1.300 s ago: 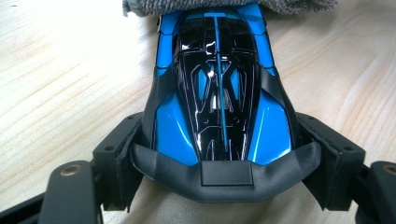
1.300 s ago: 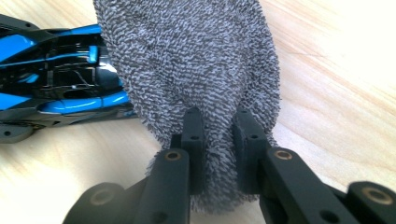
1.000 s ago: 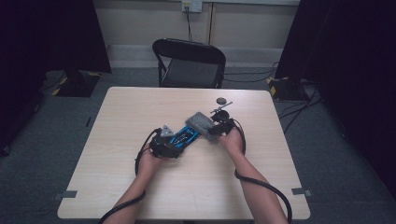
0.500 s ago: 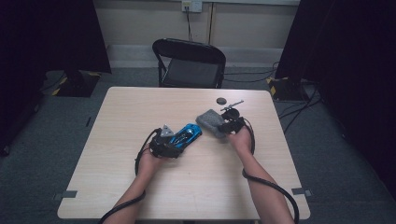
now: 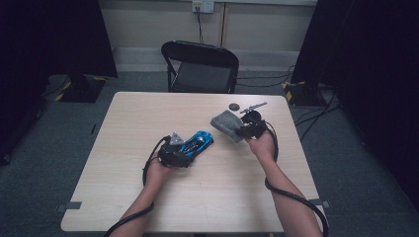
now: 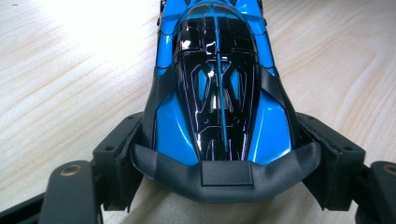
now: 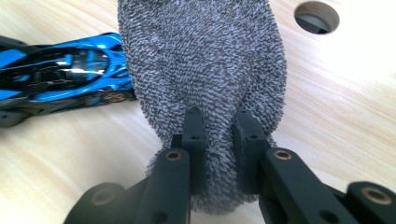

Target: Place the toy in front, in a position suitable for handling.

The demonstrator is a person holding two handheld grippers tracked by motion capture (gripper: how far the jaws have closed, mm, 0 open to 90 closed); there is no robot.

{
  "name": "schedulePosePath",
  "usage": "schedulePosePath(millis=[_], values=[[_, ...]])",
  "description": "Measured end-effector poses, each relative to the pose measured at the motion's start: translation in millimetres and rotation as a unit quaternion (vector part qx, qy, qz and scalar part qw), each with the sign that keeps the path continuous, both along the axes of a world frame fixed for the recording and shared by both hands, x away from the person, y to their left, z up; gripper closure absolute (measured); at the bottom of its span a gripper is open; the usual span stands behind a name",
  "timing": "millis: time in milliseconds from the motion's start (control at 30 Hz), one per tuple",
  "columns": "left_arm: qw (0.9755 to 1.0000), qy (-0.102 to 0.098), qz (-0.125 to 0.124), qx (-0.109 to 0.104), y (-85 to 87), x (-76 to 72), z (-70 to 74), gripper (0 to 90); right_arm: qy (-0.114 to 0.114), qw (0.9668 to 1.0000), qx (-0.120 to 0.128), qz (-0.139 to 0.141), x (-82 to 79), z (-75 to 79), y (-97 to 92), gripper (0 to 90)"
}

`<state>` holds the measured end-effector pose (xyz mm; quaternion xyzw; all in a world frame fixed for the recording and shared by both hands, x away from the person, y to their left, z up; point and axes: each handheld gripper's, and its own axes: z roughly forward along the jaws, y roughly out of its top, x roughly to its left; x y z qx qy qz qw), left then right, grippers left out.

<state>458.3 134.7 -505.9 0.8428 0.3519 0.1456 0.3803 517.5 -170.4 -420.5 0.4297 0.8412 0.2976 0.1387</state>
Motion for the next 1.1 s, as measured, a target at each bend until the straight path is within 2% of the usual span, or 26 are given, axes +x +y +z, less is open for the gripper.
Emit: schedulePosePath(millis=[100, 333, 467, 633, 767, 833, 933, 1033, 1100], values=[[1.0, -0.001, 0.001, 0.0, 0.0, -0.4, 0.0, 24.2, -0.001, 1.0, 0.002, 0.008, -4.0, 2.7, 2.3, 77.4], [1.0, 0.0, 0.002, 0.0, 0.0, -0.5, 0.0, 24.2, -0.011, 0.9985, 0.005, 0.054, -22.5, 8.8, 21.7, 77.4], [1.0, 0.0, 0.001, 0.0, 0.0, -0.5, 0.0, 24.2, -0.009, 0.9973, 0.002, 0.072, -29.8, 9.3, 30.2, 77.4], [1.0, 0.0, 0.001, 0.0, 0.1, -0.6, 0.1, 24.2, -0.013, 0.994, 0.0, 0.108, -43.8, 8.2, 45.7, 77.4], [1.0, 0.0, 0.001, 0.001, 0.1, -0.6, 0.1, 24.2, -0.012, 0.9926, -0.001, 0.121, -48.9, 6.1, 53.2, 77.4], [1.0, -0.001, 0.0, 0.002, 0.3, -0.5, 0.2, 24.2, -0.013, 0.9905, -0.006, 0.137, -54.9, 3.5, 62.4, 77.3], [1.0, 0.0, 0.001, 0.001, 0.2, -0.7, 0.1, 24.2, -0.009, 0.9894, -0.009, 0.145, -58.0, 1.8, 68.0, 77.3], [1.0, 0.0, 0.001, 0.001, 0.2, -0.9, 0.1, 24.2, -0.015, 0.9866, -0.018, 0.161, -63.6, -3.0, 82.5, 77.2], [1.0, 0.001, 0.001, 0.001, 0.2, -0.9, 0.1, 24.2, -0.009, 0.9856, -0.019, 0.168, -64.4, -5.1, 88.3, 77.2]])
